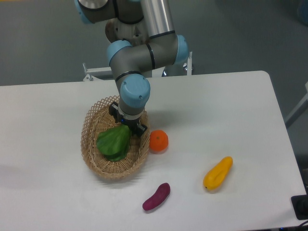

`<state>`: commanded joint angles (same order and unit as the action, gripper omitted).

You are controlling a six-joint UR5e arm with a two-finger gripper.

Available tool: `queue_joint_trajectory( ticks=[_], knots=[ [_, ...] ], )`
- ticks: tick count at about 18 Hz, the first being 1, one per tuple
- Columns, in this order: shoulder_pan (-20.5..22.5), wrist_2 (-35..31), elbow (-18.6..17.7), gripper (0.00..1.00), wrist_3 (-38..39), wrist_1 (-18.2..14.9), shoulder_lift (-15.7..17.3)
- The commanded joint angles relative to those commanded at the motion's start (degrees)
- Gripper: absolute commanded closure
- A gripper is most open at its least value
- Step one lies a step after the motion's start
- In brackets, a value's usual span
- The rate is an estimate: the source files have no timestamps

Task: Pick up the green vegetable from the basket
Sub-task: 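Lower the gripper onto the bok choy stem and close it, then lift the bok choy out of the basket and carry it aside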

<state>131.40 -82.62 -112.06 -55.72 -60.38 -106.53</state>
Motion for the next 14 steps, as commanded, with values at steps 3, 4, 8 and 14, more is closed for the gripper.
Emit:
queue_joint_trajectory(
  ticks=[3, 4, 8, 14],
  knots=[
    [0.09, 0.53, 0.62, 0.86, 0.44, -0.27, 0.35],
    [0.09, 0.61, 0.97, 0.87, 0.44, -0.35, 0.53],
    [0.79, 3.24, 2.46, 0.86, 0.79, -0.53, 1.40],
    [3.16, 4.04, 7.82, 0.86, 0.44, -4.83, 2.73]
  ],
)
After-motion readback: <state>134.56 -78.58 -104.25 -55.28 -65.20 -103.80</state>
